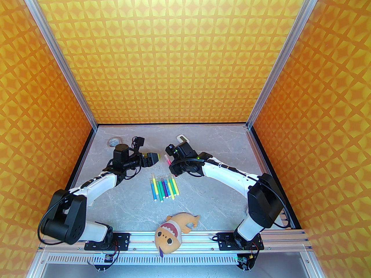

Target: Open the pen caps

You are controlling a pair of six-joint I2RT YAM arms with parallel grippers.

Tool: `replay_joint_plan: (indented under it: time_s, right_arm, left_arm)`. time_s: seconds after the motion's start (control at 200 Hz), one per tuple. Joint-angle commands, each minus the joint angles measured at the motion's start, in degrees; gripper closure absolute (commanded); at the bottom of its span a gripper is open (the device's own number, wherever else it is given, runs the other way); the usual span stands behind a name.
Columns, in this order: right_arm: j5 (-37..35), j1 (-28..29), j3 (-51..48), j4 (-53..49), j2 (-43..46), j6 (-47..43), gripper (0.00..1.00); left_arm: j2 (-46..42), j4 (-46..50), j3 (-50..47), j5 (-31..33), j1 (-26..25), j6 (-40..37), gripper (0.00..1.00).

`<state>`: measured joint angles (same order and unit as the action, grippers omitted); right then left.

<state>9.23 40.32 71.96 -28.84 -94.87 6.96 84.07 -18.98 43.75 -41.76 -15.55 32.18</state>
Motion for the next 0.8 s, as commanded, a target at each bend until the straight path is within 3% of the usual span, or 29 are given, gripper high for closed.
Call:
replay_joint_plan:
  time_s: [0.0,0.525,0.795]
  right_arm:
    - [2.4,-0.1,-0.2,2.9,1.5,-1.2,1.0]
    - [5.2,0.1,-0.3,4.7,1.9,-1.6,1.0]
    - [5.6,0.3,-0.4,4.8,1.7,-2.0,1.0]
  left_arm:
    - [1.6,-5.4,1.8,-4.6,-0.7,4.7,0.12]
    - [6.6,-8.8,4.1,-6.3,-3.4,6.6,0.25]
    - [8.0,-10.7,4.5,-6.4,-4.2,6.7,0.39]
